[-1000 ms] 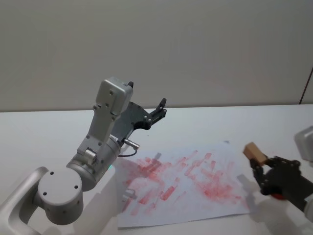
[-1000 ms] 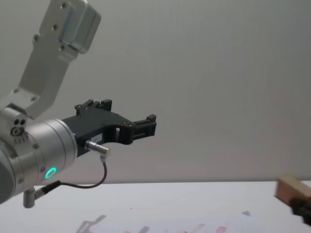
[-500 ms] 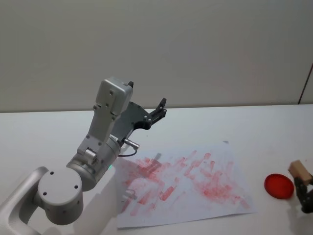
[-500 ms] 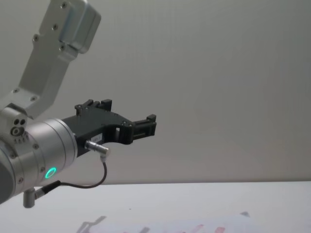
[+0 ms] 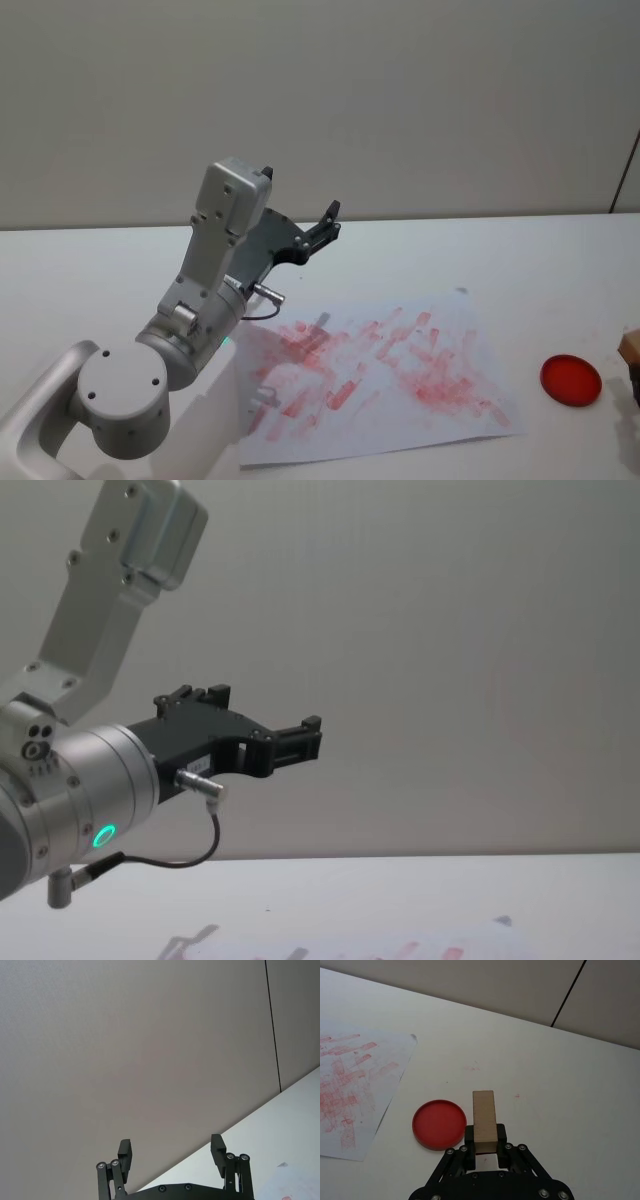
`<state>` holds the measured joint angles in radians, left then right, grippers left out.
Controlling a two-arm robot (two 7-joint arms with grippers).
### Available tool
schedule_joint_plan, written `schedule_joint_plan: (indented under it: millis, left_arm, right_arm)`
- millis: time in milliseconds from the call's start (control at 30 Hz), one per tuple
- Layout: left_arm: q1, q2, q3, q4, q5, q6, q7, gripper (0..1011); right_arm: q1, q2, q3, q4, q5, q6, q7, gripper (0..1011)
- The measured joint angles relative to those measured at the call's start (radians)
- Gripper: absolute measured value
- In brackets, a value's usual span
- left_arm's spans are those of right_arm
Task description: Use the one hand to pick up the stamp and affix it onto the A4 paper.
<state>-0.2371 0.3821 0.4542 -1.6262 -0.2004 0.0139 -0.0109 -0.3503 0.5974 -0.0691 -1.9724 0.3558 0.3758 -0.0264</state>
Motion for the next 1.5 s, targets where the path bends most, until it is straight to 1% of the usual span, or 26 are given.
schedule_joint_plan:
  millis: [200, 300, 567, 1033, 1500]
  left_arm:
    - [0.000, 0.000, 0.000, 0.000, 0.000, 0.000, 0.000, 1001]
    - [0.000, 0.000, 0.000, 0.000, 0.000, 0.000, 0.000, 1001]
    - [0.000, 0.000, 0.000, 0.000, 0.000, 0.000, 0.000, 1001]
    - [0.000, 0.000, 0.000, 0.000, 0.000, 0.000, 0.000, 1001]
    - [0.000, 0.000, 0.000, 0.000, 0.000, 0.000, 0.000, 1001]
  right_arm:
    - [0.039, -0.004, -0.006, 0.025, -0.015, 0.006, 0.039, 216]
    - [0.063, -0.012, -0.014, 0.041, -0.023, 0.012, 0.067, 216]
    - [0.102, -0.038, -0.033, 0.068, -0.029, 0.034, 0.111, 214]
    - [0.111, -0.070, -0.048, 0.086, -0.020, 0.053, 0.111, 216]
    - [0.158, -0.101, -0.061, 0.123, -0.038, 0.054, 0.140, 216]
